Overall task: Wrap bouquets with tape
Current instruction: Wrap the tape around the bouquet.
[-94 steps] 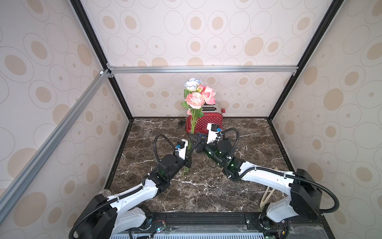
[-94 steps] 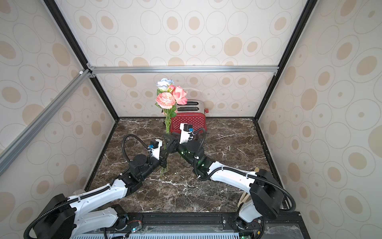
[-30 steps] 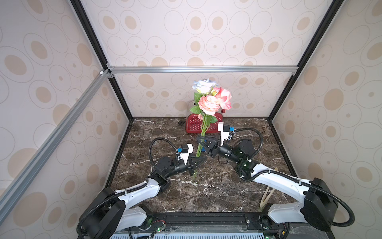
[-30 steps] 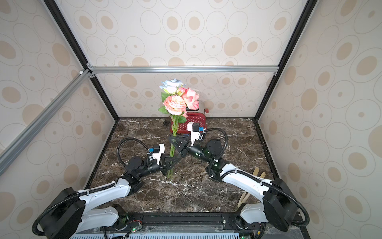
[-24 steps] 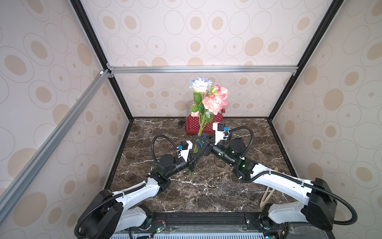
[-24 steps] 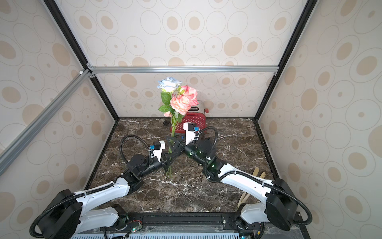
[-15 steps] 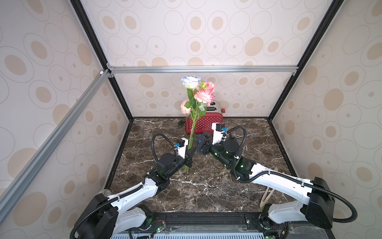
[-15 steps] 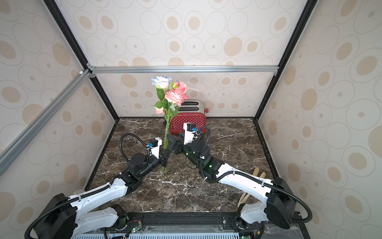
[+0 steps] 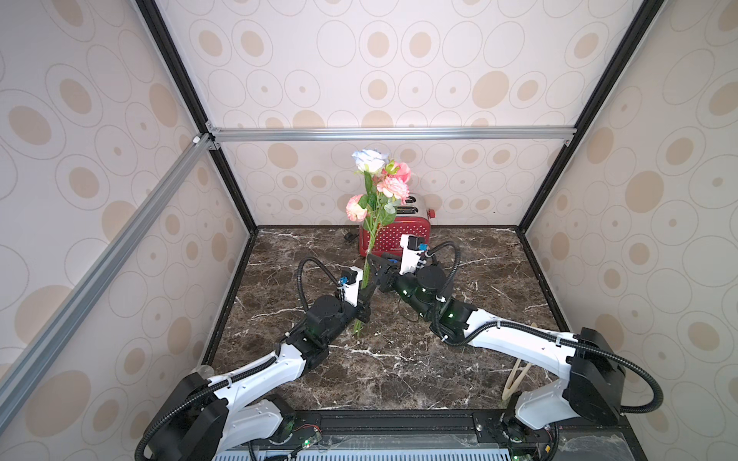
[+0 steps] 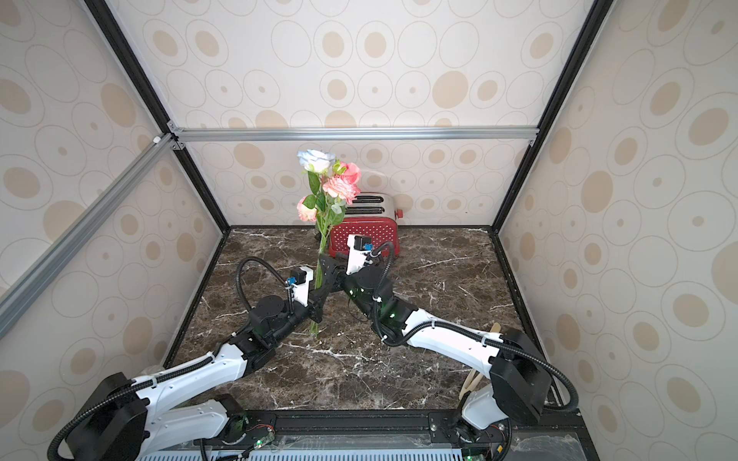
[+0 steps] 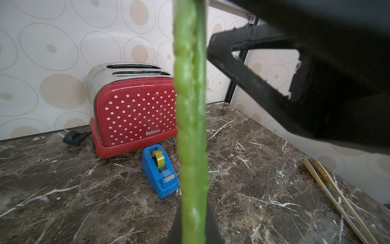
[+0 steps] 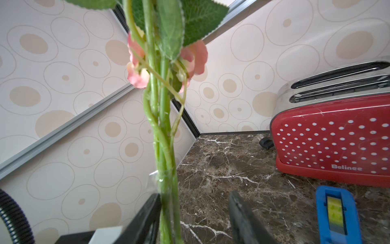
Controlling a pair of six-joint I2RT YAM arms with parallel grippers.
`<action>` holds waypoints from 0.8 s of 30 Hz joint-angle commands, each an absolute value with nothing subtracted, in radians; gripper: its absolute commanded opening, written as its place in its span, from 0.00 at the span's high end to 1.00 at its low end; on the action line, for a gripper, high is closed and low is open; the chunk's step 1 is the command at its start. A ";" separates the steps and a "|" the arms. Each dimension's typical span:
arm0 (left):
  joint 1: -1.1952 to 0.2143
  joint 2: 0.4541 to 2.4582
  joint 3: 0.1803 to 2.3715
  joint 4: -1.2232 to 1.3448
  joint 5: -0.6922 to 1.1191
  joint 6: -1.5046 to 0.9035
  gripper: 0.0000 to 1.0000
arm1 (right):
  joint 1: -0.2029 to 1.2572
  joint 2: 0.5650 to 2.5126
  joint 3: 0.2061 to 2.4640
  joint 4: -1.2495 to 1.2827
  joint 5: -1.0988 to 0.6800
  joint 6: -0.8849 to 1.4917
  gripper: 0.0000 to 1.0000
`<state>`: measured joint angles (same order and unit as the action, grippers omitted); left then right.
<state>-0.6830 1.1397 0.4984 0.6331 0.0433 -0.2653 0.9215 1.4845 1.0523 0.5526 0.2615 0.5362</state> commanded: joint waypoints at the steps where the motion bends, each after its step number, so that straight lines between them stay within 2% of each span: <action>1: -0.699 1.121 0.544 0.646 0.012 -0.228 1.00 | 0.921 1.523 1.104 0.602 0.248 0.575 0.47; 17: -0.712 1.118 0.527 0.616 -0.030 -0.228 1.00 | 0.914 1.566 1.119 0.659 0.251 0.633 0.45; 24: -0.741 1.114 0.527 0.602 -0.061 -0.229 1.00 | 0.902 1.609 1.155 0.638 0.234 0.666 0.69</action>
